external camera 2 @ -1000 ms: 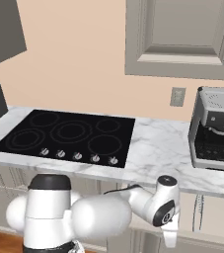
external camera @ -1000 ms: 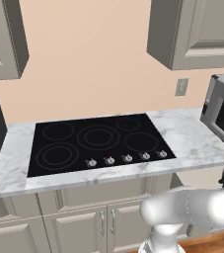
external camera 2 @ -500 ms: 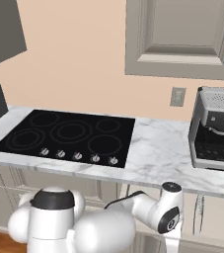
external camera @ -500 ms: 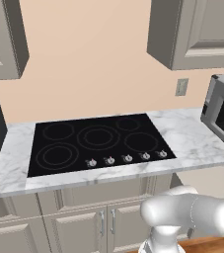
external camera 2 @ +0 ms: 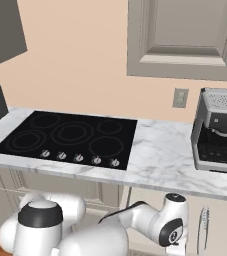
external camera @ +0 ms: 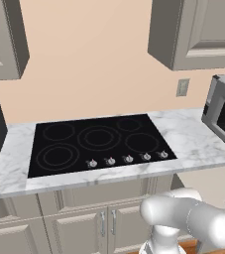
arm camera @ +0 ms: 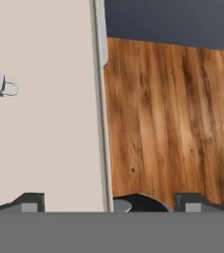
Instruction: Take the tongs from the drawer on the right and place them on the dining counter next to the tray containing the hot dog.
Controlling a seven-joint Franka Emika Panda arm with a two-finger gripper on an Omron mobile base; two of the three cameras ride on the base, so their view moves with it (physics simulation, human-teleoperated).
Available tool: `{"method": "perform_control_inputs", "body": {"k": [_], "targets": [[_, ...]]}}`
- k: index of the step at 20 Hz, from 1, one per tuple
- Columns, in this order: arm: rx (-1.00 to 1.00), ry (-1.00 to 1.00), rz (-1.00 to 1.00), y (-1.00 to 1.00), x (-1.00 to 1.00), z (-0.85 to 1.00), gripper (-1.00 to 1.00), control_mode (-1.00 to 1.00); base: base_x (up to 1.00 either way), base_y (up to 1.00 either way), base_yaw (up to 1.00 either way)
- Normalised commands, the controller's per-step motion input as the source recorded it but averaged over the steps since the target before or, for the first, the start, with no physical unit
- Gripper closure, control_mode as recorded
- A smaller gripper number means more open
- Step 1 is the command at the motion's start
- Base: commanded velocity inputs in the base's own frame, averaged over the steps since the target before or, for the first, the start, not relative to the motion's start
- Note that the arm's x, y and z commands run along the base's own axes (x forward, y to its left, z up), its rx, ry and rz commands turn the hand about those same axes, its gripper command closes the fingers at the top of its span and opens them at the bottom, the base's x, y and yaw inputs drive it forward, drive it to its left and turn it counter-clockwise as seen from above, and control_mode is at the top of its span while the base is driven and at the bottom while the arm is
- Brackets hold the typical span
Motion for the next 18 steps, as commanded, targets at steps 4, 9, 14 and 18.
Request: {"method": "perform_control_inputs", "body": {"k": [4,9,14,18], "targets": [[0.00,0.09,0.00,-0.07,-0.04,0.28,-1.00,-1.00,0.00,0.00,0.00],[0.02,0.08,0.00,-0.01,0.00,0.77,-1.00,-1.00,0.00,0.00,0.00],[0.05,0.09,0.12,0.00,0.19,0.39,-1.00,-1.00,0.00,0.00,0.00],[0.09,0.20,0.25,0.00,0.19,0.02,-1.00,-1.00,0.00,0.00,0.00]]}}
